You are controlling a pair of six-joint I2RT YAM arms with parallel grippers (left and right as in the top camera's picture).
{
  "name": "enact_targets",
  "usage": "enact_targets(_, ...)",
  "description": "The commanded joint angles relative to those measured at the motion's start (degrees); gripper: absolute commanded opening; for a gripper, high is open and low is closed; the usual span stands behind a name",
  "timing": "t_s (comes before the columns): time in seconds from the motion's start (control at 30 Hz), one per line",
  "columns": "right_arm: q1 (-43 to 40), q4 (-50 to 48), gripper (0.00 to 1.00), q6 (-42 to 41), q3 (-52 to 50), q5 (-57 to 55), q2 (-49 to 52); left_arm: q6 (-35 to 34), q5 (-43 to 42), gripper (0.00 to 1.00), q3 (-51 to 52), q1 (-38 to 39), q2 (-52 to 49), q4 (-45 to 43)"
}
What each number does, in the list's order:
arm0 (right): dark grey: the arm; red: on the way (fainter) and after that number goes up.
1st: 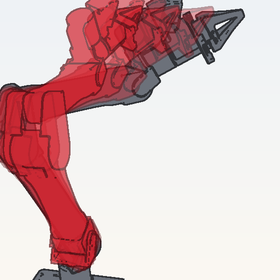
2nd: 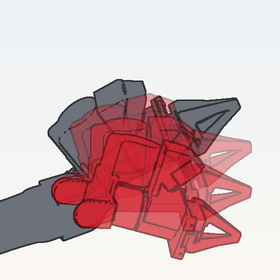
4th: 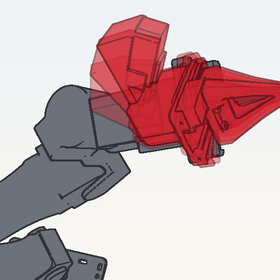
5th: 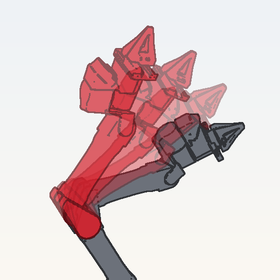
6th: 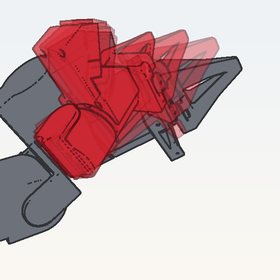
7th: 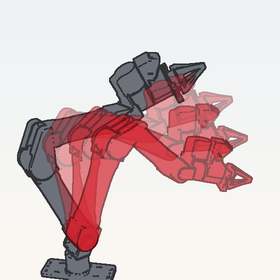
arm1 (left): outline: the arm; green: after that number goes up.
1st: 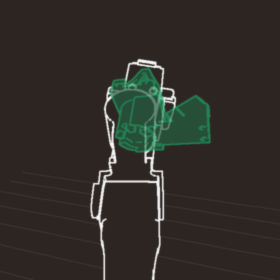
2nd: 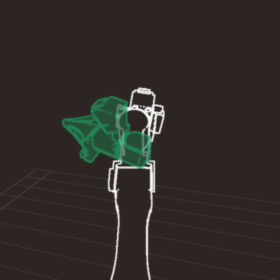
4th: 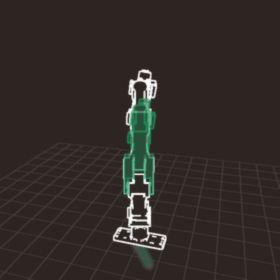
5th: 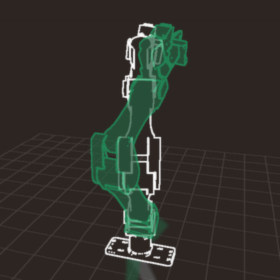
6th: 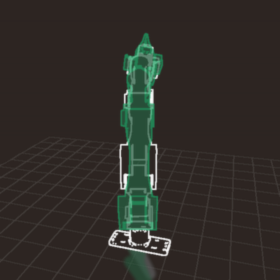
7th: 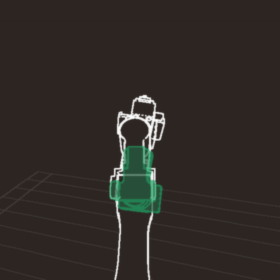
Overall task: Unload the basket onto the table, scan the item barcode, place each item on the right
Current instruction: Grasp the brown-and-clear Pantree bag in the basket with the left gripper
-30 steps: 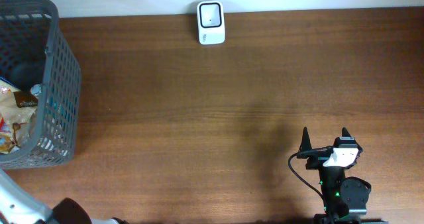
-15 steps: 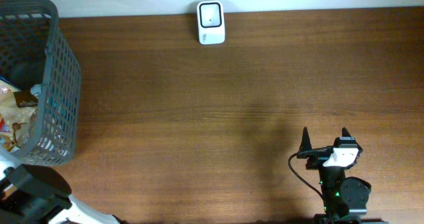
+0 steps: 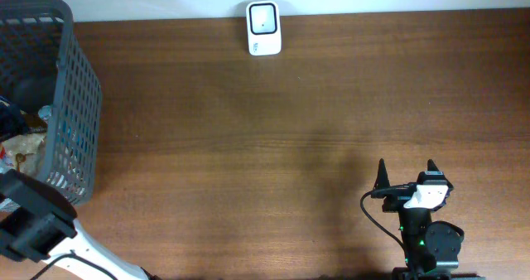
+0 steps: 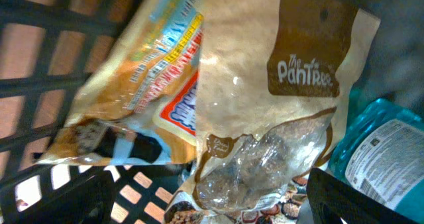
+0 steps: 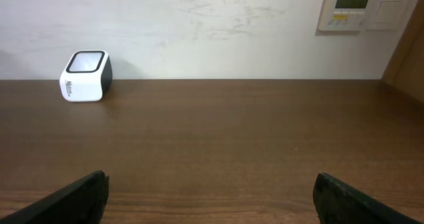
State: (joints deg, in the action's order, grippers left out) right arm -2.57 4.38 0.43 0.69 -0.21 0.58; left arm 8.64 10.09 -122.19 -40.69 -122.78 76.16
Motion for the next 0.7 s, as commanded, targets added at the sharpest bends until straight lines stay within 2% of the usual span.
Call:
enact_targets(0.0,0.3,0.3,0.98,0.2,-0.4,-0.5,-0.4,1.5,-0.2,0.89,-0.3,-0.3,-3.0,0.5)
enact_targets(0.07,0.3,0.3,0.98,0.2,-0.4,-0.5,-0.4,2.6,-0.2,0.87,0.2,-0.3,-3.3,0.2)
enact_targets(0.13,0.3,0.3,0.98,0.2,-0.4,-0.5,-0.4,2.8,-0.2,0.78,0.7,-0.3,-3.3,-0.3)
enact_targets(0.17,0.3,0.3,0.98,0.2,-0.4,-0.5,-0.4,2.8,-0.2,0.77,1.2,-0.3,-3.3,-0.8)
enact_targets(0.47,0.3,0.3,0.98,0.2,-0.4,-0.5,-0.4,3.5,-0.2,0.75,8.4,-0.3,-3.7,-5.3)
enact_targets(0.5,0.3,0.3,0.98,0.2,-0.4,-0.5,-0.4,3.5,-0.2,0.65,9.1,-0.4,-3.7,-5.8)
enact_targets(0.53,0.3,0.3,0.98,0.2,-0.4,-0.5,-0.4,3.5,-0.3,0.62,10.0,-0.4,-3.7,-6.5)
enact_targets(0.57,0.3,0.3,0.98,0.2,-0.4,-0.5,-0.4,3.5,-1.3,0.82,10.7,-0.3,-3.7,-7.1)
enact_targets(0.6,0.3,0.3,0.98,0.2,-0.4,-0.5,-0.4,3.5,-2.4,0.98,11.4,-0.4,-3.7,-7.8)
enact_targets(0.67,0.3,0.3,0.98,0.2,-0.4,-0.5,-0.4,3.5,-4.7,1.00,12.7,-0.3,-3.7,-8.8)
